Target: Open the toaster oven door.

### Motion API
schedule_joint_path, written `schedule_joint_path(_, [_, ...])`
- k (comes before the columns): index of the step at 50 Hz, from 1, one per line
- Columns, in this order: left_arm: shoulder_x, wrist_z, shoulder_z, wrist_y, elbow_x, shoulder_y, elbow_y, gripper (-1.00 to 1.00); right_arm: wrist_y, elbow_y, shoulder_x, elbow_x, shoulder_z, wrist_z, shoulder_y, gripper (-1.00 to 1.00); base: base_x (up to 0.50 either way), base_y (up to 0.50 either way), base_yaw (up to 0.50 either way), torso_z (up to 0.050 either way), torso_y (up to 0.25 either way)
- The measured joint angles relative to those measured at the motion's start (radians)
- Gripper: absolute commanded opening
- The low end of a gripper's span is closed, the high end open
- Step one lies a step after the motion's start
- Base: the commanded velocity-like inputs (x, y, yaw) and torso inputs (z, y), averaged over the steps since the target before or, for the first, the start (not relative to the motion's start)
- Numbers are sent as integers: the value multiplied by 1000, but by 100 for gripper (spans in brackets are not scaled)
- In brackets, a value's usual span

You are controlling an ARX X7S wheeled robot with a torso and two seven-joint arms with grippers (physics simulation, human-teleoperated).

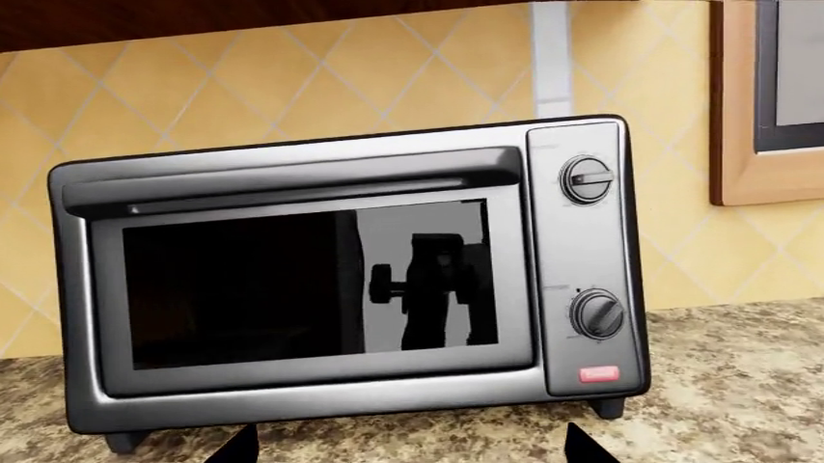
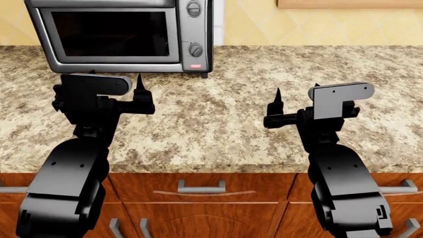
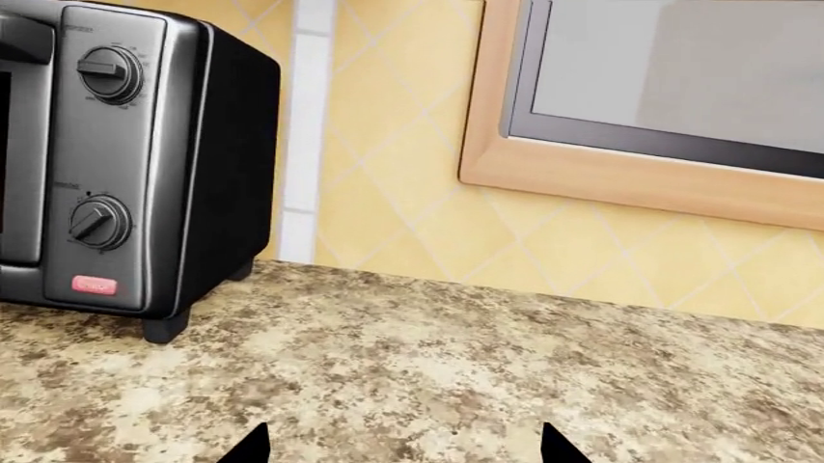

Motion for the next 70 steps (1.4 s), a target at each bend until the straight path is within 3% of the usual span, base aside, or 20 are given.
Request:
schedule_joint_path(36, [-16,-15,10,3,-11,2,-2,100,-2,1,5,14,-17,9,1,100,369,0,0,0,0])
schedule_joint_path(46, [-38,-8,32,2,1,8,5,100,-11,3,7,21,-14,14,-2,100,27,0,0,0,1])
schedule_joint_path(55, [-160,59,140,-3,90,-11,44,100,-21,3,8,28,-11,16,-8,100,0,0,0,0,0])
schedule_joint_path(70, [-497,303,390,6,313,-117,140,100,-50,17,9,42,-5,18,-20,100,0,0,0,0,0])
